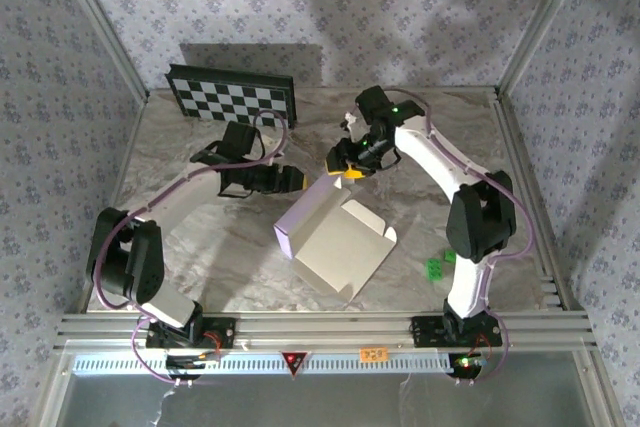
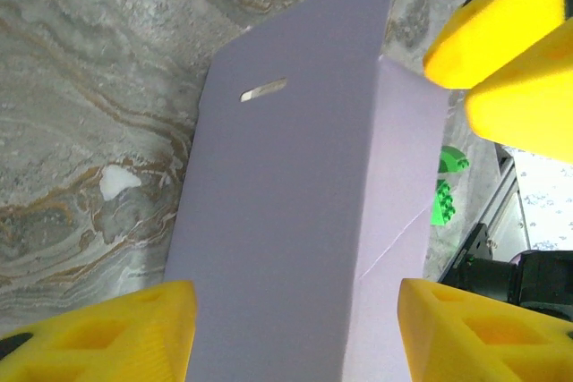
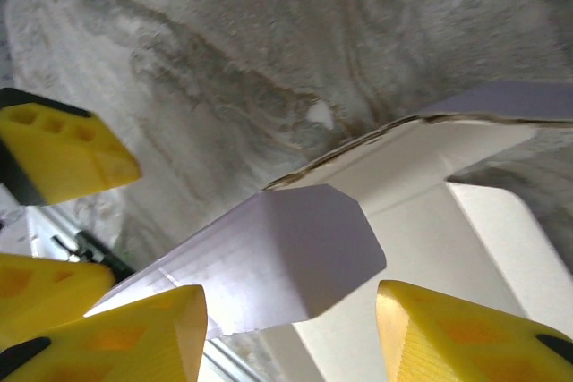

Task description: Fold the paper box

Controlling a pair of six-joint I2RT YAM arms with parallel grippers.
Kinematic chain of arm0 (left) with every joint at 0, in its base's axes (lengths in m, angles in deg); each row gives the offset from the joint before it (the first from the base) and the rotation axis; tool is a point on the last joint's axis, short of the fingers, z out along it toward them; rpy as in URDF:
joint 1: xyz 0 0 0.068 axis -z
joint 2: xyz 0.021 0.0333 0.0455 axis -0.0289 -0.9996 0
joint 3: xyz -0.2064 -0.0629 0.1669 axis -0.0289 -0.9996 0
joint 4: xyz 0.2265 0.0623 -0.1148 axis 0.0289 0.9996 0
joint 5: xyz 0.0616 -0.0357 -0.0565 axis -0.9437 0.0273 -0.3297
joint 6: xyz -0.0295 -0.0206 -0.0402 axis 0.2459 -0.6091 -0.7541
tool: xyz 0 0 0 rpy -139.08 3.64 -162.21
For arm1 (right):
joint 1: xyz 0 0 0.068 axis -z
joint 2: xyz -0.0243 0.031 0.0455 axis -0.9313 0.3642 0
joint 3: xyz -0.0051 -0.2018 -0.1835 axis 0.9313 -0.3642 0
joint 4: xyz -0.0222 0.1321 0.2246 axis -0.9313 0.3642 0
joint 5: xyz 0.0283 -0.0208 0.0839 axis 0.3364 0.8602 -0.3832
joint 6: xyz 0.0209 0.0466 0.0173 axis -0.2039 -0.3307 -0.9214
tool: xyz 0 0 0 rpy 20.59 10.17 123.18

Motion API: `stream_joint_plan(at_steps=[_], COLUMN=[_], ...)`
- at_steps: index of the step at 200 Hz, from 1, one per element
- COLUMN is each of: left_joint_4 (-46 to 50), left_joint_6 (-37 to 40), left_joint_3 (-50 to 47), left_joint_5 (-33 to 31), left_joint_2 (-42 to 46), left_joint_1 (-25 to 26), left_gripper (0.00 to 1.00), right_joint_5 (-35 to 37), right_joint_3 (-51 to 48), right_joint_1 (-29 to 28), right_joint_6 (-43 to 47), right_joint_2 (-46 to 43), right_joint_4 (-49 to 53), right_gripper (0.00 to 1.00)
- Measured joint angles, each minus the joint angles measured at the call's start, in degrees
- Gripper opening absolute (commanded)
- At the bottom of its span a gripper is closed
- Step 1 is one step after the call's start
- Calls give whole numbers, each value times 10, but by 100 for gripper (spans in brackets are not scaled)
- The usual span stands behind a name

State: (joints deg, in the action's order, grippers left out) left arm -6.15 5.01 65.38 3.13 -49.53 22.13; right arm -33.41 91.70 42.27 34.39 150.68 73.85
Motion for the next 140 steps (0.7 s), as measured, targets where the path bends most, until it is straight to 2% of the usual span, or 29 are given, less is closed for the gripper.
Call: stream_joint_plan(at_steps=[41,84,140], left_joint_4=[-5,-2,18], left_joint_6=[0,4,18], left_joint_3=[25,62,64], left_joint_5=[11,10,-3], left_joint_2=[-24,-59,-64], left_joint_1=[8,32,39], left_gripper=[62,60,54], right_joint_5=[67,134,138], right_joint_3=[-48,-166,-268], right_joint_1=[6,9,18], right_joint_6=[-16,-47,-104], right_joint_2=[-59,-157,-190], right_joint_4=[-18,-104,-181], right_gripper=[53,53,53])
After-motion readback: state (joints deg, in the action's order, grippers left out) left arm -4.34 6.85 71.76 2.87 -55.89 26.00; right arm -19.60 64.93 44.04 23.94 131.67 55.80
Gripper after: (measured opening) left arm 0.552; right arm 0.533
